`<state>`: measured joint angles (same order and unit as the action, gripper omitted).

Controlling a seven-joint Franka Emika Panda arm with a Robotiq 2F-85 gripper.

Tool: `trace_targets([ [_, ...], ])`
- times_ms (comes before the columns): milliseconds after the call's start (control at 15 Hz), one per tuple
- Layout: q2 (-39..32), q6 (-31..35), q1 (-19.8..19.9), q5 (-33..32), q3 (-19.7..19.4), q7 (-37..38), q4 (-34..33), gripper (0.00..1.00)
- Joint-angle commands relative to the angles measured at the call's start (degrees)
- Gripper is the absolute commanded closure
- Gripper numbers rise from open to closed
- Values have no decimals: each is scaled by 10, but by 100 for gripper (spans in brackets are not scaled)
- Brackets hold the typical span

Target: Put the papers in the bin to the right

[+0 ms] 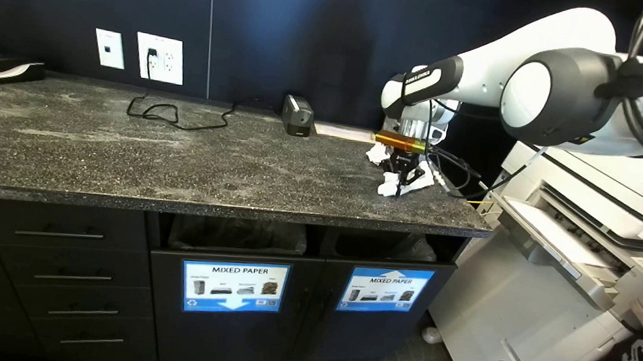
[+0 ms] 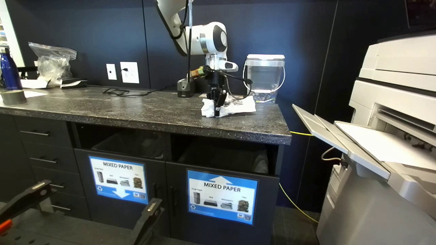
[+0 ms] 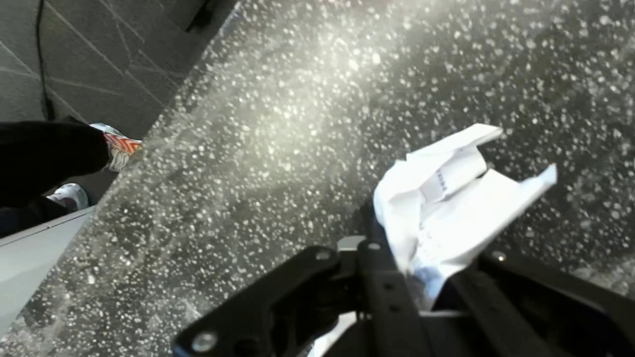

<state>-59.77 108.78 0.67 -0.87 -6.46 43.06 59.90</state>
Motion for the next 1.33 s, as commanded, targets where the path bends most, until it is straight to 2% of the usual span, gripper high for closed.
trace_targets([
  [0,84,67,-9,-13,8,-58,139,88],
  [267,135,174,-24,-13,2,-153,240,89],
  [467,179,229,-27,-10,6,-217,321,89],
  [1267,410,261,-13,-7,25,-392,665,88],
])
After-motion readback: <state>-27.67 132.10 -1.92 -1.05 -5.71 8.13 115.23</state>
